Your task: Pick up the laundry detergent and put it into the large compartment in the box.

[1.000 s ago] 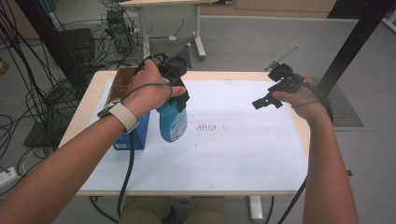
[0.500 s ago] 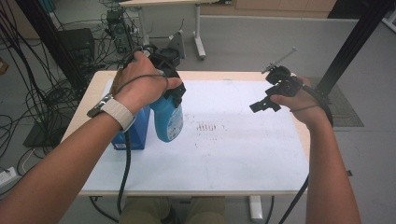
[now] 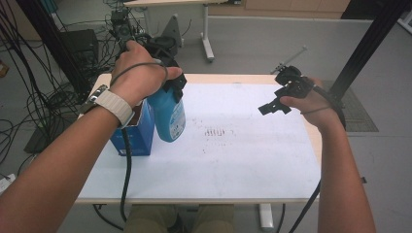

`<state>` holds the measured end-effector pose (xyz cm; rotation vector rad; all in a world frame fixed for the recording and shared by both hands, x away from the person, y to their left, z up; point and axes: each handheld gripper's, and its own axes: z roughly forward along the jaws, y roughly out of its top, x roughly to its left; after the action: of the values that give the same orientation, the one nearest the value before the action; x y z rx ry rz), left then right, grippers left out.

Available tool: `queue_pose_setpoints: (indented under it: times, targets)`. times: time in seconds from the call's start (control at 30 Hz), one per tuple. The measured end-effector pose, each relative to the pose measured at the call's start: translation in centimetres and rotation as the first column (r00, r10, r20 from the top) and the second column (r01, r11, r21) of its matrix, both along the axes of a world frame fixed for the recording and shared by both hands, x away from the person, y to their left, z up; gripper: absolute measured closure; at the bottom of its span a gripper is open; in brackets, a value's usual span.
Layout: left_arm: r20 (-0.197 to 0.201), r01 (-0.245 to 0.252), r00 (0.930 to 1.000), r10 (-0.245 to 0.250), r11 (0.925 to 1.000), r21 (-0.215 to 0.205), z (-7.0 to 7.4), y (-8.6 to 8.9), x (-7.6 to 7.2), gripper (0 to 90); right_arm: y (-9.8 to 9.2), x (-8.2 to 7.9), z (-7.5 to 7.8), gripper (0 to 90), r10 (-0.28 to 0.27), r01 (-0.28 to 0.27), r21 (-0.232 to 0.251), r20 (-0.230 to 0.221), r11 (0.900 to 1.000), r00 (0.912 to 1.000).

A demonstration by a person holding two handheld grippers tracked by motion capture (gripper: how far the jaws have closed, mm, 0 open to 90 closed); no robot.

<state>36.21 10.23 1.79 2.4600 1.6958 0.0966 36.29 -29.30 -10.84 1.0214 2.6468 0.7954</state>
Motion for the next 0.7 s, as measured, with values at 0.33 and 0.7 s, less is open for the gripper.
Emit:
queue_pose_setpoints:
  times: [0.33,0.7]
  targets:
    - [-0.011,-0.114,0.9935,0.114,0.9934,-0.013,2.3,1.3,0.2,38.9,-0.4,0.1,-0.2,8.5,0.008,-0.008,0.015,0.011,1.0,0.9999]
    - [-0.012,-0.202,0.9794,0.201,0.9794,-0.012,3.5,2.7,0.5,38.9,-1.2,0.1,-0.5,8.5,0.002,-0.003,0.03,0.016,1.0,0.9999]
